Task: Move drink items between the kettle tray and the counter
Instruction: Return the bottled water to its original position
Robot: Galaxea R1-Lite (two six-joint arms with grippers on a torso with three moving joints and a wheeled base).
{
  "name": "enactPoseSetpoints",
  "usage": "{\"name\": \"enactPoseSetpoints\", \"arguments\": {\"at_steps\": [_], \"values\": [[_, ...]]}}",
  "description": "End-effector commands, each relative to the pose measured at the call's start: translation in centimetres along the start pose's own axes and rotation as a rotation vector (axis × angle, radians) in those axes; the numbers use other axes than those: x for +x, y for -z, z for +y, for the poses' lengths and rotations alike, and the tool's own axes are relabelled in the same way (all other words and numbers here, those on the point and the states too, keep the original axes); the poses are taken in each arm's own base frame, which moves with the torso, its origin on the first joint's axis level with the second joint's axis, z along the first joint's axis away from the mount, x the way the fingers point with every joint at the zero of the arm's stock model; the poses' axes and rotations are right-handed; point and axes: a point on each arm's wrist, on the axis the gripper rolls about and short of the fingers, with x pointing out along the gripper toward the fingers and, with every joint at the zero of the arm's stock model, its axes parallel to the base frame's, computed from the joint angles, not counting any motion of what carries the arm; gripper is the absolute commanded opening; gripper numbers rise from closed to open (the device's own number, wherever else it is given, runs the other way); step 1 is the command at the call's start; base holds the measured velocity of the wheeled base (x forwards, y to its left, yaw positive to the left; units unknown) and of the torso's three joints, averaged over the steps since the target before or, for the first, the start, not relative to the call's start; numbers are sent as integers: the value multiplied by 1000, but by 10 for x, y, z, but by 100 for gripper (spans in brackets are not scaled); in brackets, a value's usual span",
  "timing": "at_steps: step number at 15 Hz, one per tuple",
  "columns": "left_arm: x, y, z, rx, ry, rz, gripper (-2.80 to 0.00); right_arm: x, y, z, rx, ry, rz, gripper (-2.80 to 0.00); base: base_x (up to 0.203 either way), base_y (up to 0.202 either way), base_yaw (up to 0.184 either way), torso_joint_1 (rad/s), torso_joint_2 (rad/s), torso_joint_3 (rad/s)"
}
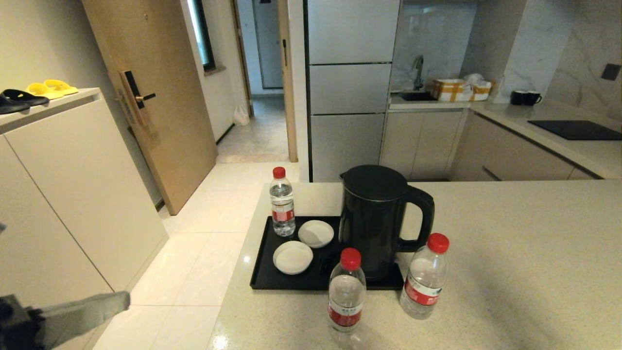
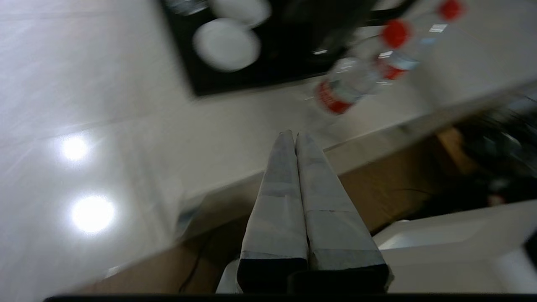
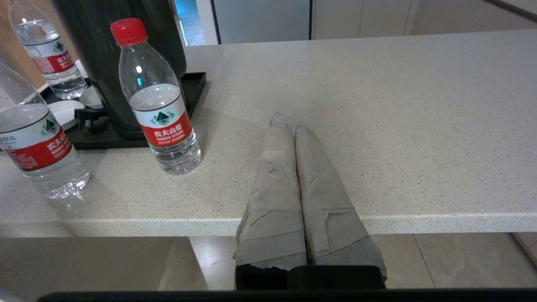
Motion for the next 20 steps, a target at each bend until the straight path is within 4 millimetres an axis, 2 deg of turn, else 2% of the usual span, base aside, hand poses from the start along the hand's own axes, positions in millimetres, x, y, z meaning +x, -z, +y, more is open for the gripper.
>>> {"name": "enactPoseSetpoints", "arguments": {"at_steps": [1,8,10,13,16,18,19,20], "values": [[42,-6,7,11,109,84,-280,0,0,0,0,-1,3,-280,0,0,0,0,0,0],[147,13,19,52,211,213,-280,0,0,0,0,-1,3,-280,0,0,0,0,0,0],[179,28,20,84,195,262,-280,0,0,0,0,-1,3,-280,0,0,0,0,0,0],[219,50,8,166,202,263,-280,0,0,0,0,-1,3,-280,0,0,0,0,0,0],[240,73,-13,230,272,260,-280,0,0,0,0,-1,3,-280,0,0,0,0,0,0],[243,75,-19,241,292,245,-280,0,0,0,0,-1,3,-280,0,0,0,0,0,0],[243,76,-21,245,302,245,0,0,0,0,0,-1,1,-280,0,0,0,0,0,0],[245,81,-29,262,323,258,0,0,0,0,0,-1,1,-280,0,0,0,0,0,0]]}}
